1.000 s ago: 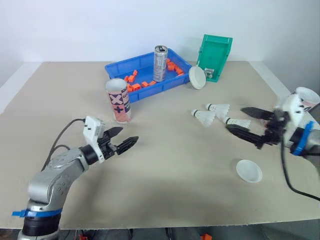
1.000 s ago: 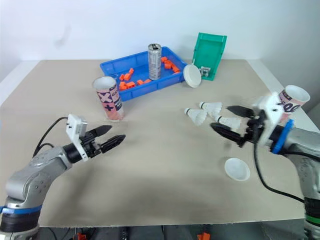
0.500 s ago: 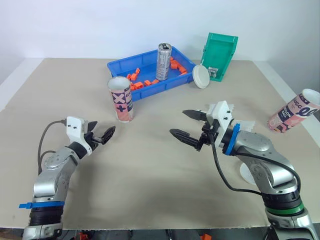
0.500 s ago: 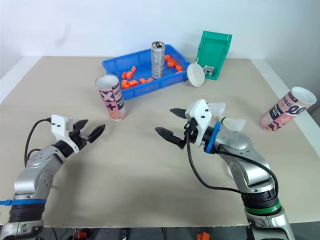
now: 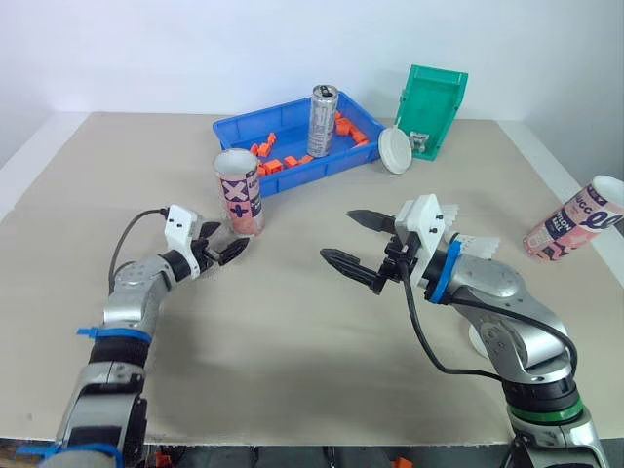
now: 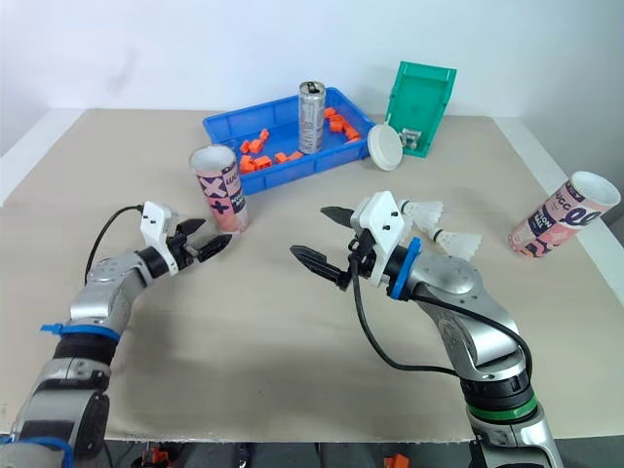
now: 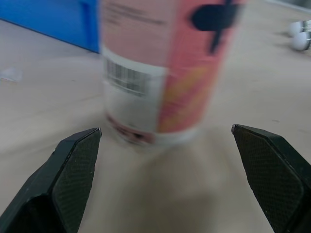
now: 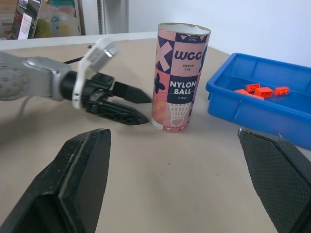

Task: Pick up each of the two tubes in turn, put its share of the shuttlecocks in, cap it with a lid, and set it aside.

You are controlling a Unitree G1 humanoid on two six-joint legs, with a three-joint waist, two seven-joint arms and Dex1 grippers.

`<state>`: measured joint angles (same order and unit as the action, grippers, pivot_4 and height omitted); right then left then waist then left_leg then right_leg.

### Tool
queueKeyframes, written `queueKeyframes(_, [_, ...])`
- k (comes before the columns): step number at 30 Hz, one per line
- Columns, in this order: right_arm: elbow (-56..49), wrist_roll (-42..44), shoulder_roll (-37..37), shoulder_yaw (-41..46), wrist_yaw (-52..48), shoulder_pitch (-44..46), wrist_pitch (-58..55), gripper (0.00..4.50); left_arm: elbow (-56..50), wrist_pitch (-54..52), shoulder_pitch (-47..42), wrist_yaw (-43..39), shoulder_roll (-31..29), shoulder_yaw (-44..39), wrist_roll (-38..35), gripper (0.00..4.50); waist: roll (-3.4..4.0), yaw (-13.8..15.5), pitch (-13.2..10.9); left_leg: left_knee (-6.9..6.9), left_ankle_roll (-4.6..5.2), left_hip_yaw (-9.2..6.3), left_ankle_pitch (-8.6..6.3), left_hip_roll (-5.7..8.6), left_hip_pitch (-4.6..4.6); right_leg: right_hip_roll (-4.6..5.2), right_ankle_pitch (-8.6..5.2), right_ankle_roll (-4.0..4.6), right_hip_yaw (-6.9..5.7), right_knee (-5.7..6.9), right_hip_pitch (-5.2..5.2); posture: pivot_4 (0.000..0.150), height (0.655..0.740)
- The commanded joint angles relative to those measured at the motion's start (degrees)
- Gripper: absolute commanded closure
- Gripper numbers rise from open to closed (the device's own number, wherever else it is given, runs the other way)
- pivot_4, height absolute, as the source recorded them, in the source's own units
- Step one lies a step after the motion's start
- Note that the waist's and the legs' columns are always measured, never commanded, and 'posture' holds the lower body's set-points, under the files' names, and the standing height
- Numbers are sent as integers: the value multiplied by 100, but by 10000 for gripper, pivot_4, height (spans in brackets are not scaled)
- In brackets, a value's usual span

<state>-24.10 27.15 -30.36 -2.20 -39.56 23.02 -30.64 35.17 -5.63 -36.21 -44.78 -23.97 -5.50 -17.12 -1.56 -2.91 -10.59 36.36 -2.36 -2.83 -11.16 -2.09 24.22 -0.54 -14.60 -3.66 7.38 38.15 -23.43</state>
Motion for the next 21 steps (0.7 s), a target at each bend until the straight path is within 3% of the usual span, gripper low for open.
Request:
queueKeyframes(1, [-289, 2, -31, 104, 91, 114, 6, 223, 913, 585, -584, -133, 76, 28, 247, 0, 0, 14, 0, 0, 0, -2, 0, 2, 1, 0, 0, 0, -1, 0, 0, 1500, 7400])
queueKeyframes(12, [-671, 17, -83, 194, 267, 126, -156, 223, 2998, 1574, -1937, -204, 400, -67, 575, 0, -1, 19, 0, 1, 0, -28, 0, 9, 12, 1, 0, 1, -18, 0, 0, 1500, 7400])
queueKeyframes(21, [-797, 57, -94, 219, 357, 103, -236, 223, 3493, 1882, -2197, -119, 521, -154, 732, 0, -1, 18, 0, 4, 2, -39, 2, 11, 18, 2, -1, 2, -31, 1, 0, 1500, 7400])
